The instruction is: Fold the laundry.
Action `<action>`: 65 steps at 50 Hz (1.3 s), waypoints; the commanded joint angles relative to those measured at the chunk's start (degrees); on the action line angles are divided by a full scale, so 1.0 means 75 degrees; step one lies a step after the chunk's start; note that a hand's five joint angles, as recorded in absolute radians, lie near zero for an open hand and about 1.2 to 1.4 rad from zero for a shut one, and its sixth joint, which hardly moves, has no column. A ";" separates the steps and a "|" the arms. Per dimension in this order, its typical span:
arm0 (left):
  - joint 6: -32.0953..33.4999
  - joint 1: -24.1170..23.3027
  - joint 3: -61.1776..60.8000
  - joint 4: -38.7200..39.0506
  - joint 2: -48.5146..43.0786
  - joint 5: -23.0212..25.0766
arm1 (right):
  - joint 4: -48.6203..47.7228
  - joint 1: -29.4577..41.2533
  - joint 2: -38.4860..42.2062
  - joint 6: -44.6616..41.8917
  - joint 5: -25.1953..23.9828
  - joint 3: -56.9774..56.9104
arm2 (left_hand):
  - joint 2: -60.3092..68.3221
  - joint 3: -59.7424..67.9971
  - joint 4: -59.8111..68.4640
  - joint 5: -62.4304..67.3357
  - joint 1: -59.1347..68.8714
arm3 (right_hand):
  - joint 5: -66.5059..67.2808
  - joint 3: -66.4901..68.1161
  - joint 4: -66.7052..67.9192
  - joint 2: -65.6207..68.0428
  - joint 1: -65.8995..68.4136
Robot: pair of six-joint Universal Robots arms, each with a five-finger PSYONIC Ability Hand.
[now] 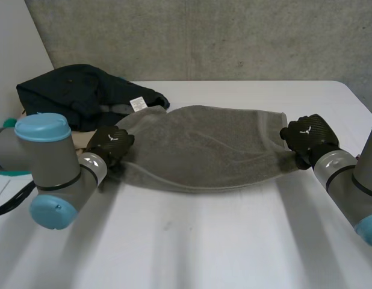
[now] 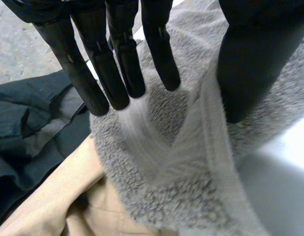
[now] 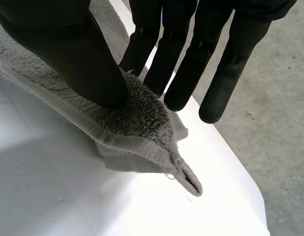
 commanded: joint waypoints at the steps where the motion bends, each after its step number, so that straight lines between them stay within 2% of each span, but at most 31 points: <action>1: 0.0016 0.0004 0.0044 0.0408 -0.0203 -0.0658 | -0.0004 -0.0154 -0.0072 0.0048 0.0024 -0.0057 | -0.1065 -0.1078 -0.1090 -0.1093 -0.0981 | 0.1670 0.1581 0.1540 0.1654 0.2018; 7: 0.0215 -0.0043 -0.0155 0.0268 -0.0087 -0.0847 | -0.0027 -0.0272 -0.0025 0.0001 0.0035 -0.0045 | -0.2479 -0.2492 -0.2505 -0.2507 -0.2395 | 0.1670 0.1581 0.1540 0.1654 0.2018; 12: 0.0402 -0.0043 -0.0506 -0.0013 0.0486 -0.0905 | -0.0027 -0.0284 -0.0013 0.0001 0.0082 -0.0033 | -0.3420 -0.3433 -0.3445 -0.3447 -0.3335 | 0.1670 0.1581 0.1540 0.1654 0.2018; 21: 0.0719 0.0261 -0.0742 -0.0318 0.0804 -0.1046 | -0.0027 -0.0296 -0.0072 -0.0022 0.0141 -0.0057 | -0.3782 -0.3795 -0.3807 -0.3809 -0.3697 | 0.1670 0.1581 0.1540 0.1654 0.2018; 24: 0.0719 0.0402 -0.0718 -0.0318 0.0664 -0.1011 | -0.0015 -0.0307 -0.0072 -0.0022 0.0141 -0.0057 | -0.3379 -0.3392 -0.3405 -0.3407 -0.3295 | 0.1670 0.1581 0.1540 0.1654 0.2018; 26: 0.0731 0.0473 -0.0660 -0.0306 0.0512 -0.0906 | -0.0004 -0.0307 -0.0072 -0.0022 0.0141 -0.0045 | -0.1569 -0.1582 -0.1595 -0.1597 -0.1485 | 0.1670 0.1581 0.1540 0.1654 0.2018; 27: 0.0708 0.0496 -0.0637 -0.0318 0.0477 -0.0859 | 0.0008 -0.0307 -0.0072 -0.0034 0.0141 -0.0045 | -0.0473 -0.0486 -0.0499 -0.0501 -0.0389 | 0.1670 0.1581 0.1540 0.1654 0.2018; 28: 0.0684 0.0508 -0.0590 -0.0364 0.0418 -0.0719 | 0.0020 -0.0307 -0.0083 -0.0034 0.0141 -0.0033 | 0.2335 0.2323 0.2310 0.2308 0.2420 | 0.1670 0.1581 0.1540 0.1654 0.2018; 30: 0.0684 0.0508 -0.0554 -0.0388 0.0406 -0.0566 | 0.0020 -0.0319 -0.0107 -0.0034 0.0141 -0.0021 | 0.4640 0.4627 0.4614 0.4612 0.4724 | 0.1670 0.1581 0.1540 0.1654 0.2018; 36: 0.0731 0.0496 -0.0589 -0.0973 0.0745 -0.0425 | 0.0172 -0.0459 -0.0317 -0.0314 0.0164 -0.0021 | 0.4649 0.4636 0.4623 0.4621 0.4733 | 0.1670 0.1581 0.1540 0.1654 0.2018; 40: 0.0953 0.0473 -0.0765 -0.1501 0.1494 -0.0413 | 0.0756 -0.0623 -0.0633 -0.1110 0.0153 0.0060 | 0.4649 0.4636 0.4623 0.4621 0.4733 | 0.1670 0.1581 0.1540 0.1654 0.2018; 42: 0.1292 0.0473 -0.0952 -0.2004 0.2126 -0.0367 | 0.1517 -0.0764 -0.0856 -0.1953 0.0164 0.0131 | 0.4649 0.4636 0.4623 0.4621 0.4733 | 0.1670 0.1581 0.1540 0.1654 0.2018; 45: 0.2227 0.0391 -0.1326 -0.3359 0.2923 -0.0297 | 0.2992 -0.1115 -0.1196 -0.3312 0.0164 0.0435 | 0.4649 0.4636 0.4623 0.4621 0.4733 | 0.1670 0.1581 0.1540 0.1654 0.2018; 46: 0.2451 0.0356 -0.1409 -0.3667 0.3041 -0.0250 | 0.3797 -0.1290 -0.1313 -0.3988 0.0187 0.0656 | 0.4649 0.4636 0.4623 0.4621 0.4733 | 0.1670 0.1581 0.1540 0.1654 0.2018; 49: 0.3247 0.0250 -0.1643 -0.4790 0.3171 -0.0028 | 0.4798 -0.1595 -0.1524 -0.5173 0.0083 0.0927 | 0.4649 0.4636 0.4623 0.4621 0.4733 | 0.1670 0.1581 0.1540 0.1654 0.2018; 50: 0.3424 0.0250 -0.1667 -0.5027 0.3148 0.0008 | 0.4766 -0.1620 -0.1536 -0.5318 0.0047 0.0963 | 0.4649 0.4636 0.4623 0.4621 0.4733 | 0.1670 0.1581 0.1540 0.1654 0.2018; 52: 0.3787 0.0238 -0.1621 -0.5484 0.3078 0.0171 | 0.4382 -0.1515 -0.1467 -0.5215 -0.0069 0.1010 | 0.4649 0.4636 0.4623 0.4621 0.4733 | 0.1670 0.1581 0.1540 0.1654 0.2018; 57: 0.3731 0.0133 -0.1013 -0.5065 0.2400 0.0115 | 0.3583 -0.1409 -0.0999 -0.4746 0.0129 0.0800 | 0.4649 0.4636 0.4623 0.4621 0.4733 | 0.1670 0.1581 0.1540 0.1654 0.2018; 65: 0.3391 -0.0207 0.1272 -0.4186 0.0665 -0.0916 | 0.2704 -0.1245 0.0197 -0.3926 0.0761 -0.0395 | 0.4649 0.4636 0.4623 0.4621 0.4733 | 0.1670 0.1581 0.1540 0.1654 0.2018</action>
